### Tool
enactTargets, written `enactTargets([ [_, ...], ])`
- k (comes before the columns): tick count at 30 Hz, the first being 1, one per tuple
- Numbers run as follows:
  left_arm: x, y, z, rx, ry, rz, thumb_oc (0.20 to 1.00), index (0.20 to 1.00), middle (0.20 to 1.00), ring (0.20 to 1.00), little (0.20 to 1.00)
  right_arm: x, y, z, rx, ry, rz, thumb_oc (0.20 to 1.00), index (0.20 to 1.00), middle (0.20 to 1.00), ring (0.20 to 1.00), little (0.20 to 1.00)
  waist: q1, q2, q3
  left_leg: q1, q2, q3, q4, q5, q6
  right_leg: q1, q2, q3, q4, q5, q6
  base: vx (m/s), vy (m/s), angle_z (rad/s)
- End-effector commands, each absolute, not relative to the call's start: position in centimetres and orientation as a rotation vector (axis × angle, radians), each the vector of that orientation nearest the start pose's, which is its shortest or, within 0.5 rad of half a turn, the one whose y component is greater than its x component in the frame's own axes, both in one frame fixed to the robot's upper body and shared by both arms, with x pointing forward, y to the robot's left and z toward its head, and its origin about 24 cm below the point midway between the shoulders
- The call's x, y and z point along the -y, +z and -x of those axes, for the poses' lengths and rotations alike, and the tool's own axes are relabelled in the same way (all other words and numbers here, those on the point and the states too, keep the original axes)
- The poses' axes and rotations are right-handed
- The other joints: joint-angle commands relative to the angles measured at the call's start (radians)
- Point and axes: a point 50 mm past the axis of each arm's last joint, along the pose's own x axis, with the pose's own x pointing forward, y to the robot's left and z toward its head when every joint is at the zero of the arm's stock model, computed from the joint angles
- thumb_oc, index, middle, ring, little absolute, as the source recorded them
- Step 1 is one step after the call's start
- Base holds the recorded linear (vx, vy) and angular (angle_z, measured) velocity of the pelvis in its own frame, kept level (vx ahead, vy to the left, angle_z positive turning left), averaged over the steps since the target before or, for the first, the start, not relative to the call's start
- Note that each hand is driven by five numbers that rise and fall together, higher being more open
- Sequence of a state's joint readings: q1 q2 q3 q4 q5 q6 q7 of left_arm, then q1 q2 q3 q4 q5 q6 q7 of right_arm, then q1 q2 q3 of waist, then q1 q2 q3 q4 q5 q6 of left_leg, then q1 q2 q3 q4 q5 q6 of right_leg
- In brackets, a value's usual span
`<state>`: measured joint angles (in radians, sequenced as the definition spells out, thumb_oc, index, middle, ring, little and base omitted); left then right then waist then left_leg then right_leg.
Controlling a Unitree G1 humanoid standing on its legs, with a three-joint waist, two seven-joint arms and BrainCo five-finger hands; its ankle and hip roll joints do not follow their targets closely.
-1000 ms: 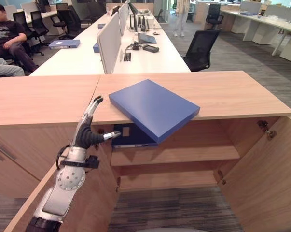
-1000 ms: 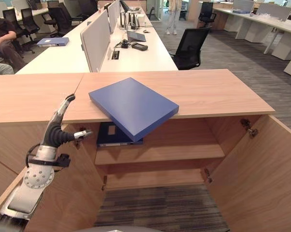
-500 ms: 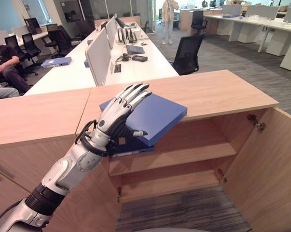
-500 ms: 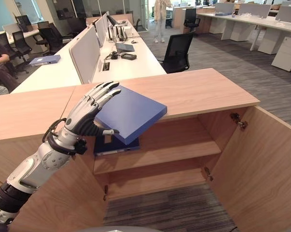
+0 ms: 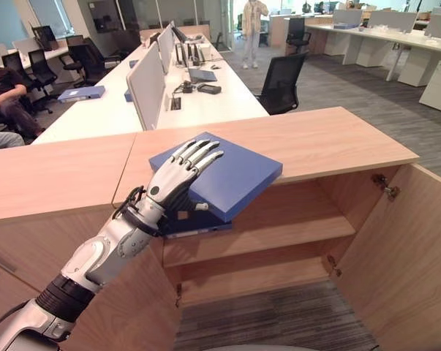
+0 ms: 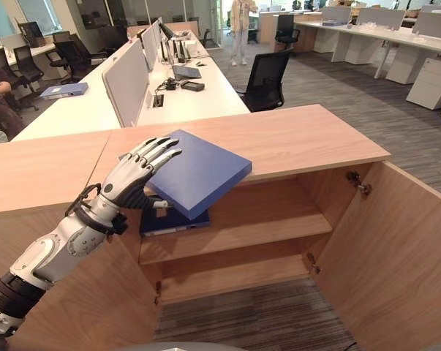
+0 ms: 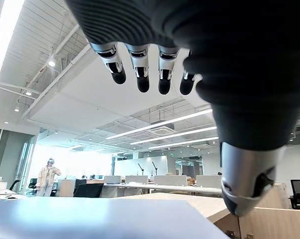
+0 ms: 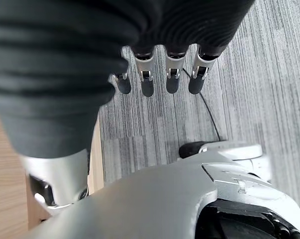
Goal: Put the empty folder in the office cabinet
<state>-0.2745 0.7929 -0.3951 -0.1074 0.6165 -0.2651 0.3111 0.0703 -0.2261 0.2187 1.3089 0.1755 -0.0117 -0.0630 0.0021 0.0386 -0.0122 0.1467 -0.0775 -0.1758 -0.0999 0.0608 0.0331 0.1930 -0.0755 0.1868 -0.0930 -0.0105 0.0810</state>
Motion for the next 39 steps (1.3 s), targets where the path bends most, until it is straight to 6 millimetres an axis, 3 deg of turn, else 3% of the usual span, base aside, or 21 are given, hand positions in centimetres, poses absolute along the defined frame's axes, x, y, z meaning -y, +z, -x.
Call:
enactTargets([
  [1,-17.8,16.4,-28.0,0.808,-0.124,-1.341,1.0,1.0,1.0,1.0,1.0,21.3,-17.5,-4.3,-1.385,-0.08,0.198,1.0,1.0,1.0,1.0,1.0,-0.003,-0.023,-0.011,0.012,0.006,-0.02,0.013,-0.135,0.013,-0.047,-0.033,-0.09,0.006,0.018,0.062,0.0,0.0,0.0],
  [16,-17.7,13.9,-31.0,0.664,-0.113,-1.402,1.0,1.0,1.0,1.0,1.0,22.4,-17.3,-4.4,-1.387,-0.097,0.236,1.0,1.0,1.0,1.0,1.0,-0.025,-0.023,-0.01,0.012,0.008,-0.006,0.013,-0.135,0.015,-0.054,-0.028,-0.079,0.006,0.021,0.063,0.0,-0.003,-0.02],
  [39,-17.9,11.3,-32.4,0.527,-0.128,-1.464,1.0,1.0,1.0,1.0,1.0,23.3,-17.1,-3.9,-1.404,-0.134,0.25,1.0,1.0,1.0,1.0,1.0,-0.047,-0.023,-0.009,0.014,0.014,0.018,0.013,-0.138,0.013,-0.061,-0.025,-0.068,0.006,0.023,0.062,0.0,-0.003,-0.05],
])
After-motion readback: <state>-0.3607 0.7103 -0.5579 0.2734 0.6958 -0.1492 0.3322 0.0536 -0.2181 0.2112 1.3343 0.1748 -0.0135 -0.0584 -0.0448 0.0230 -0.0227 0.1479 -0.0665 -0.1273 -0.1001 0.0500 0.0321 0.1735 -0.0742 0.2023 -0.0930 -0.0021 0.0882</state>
